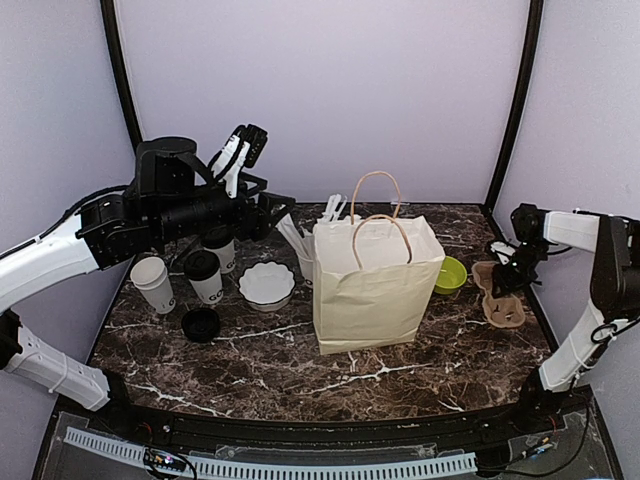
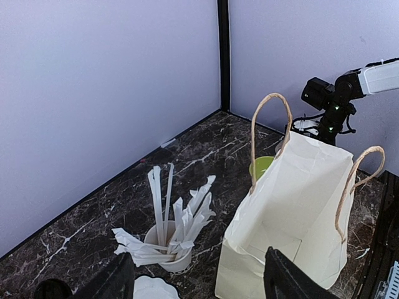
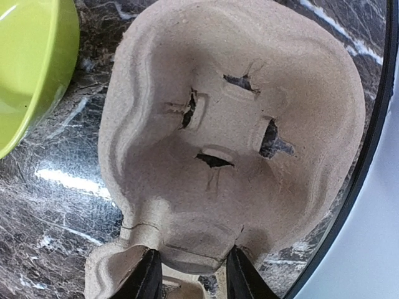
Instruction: Pack the takeout coffee
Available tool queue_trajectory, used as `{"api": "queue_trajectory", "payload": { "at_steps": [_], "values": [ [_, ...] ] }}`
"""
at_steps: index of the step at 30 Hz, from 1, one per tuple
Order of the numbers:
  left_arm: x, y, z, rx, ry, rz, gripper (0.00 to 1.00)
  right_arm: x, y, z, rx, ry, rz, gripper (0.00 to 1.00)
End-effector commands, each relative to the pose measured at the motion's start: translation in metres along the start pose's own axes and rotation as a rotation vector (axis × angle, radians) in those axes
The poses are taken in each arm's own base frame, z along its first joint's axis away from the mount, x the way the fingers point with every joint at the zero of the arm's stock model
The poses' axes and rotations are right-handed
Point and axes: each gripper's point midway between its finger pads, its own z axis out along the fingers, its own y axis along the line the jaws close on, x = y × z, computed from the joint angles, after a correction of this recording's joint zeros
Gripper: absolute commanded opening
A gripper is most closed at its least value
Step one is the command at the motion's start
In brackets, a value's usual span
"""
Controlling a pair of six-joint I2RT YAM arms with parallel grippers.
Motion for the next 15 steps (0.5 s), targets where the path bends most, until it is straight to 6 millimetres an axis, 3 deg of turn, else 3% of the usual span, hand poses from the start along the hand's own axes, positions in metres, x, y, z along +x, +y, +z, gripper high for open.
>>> {"api": "queue_trajectory", "payload": {
  "at_steps": [1,9,15],
  "values": [
    [-0.001,-0.001,-0.001,0.012,-0.003,-0.009,0.73,-0.011,0.006,-0.004,-0.036,-0.024,-0.101,0.35],
    [-0.002,-0.003,-0.003,0.024,-0.003,-0.011,0.73,-0.016,-0.004,-0.011,0.021,-0.033,-0.253,0.36],
    [-0.006,-0.004,-0.006,0.030,-0.009,-0.012,0.73,-0.027,-0.005,-0.023,0.034,-0.096,-0.187,0.52]
  ]
}}
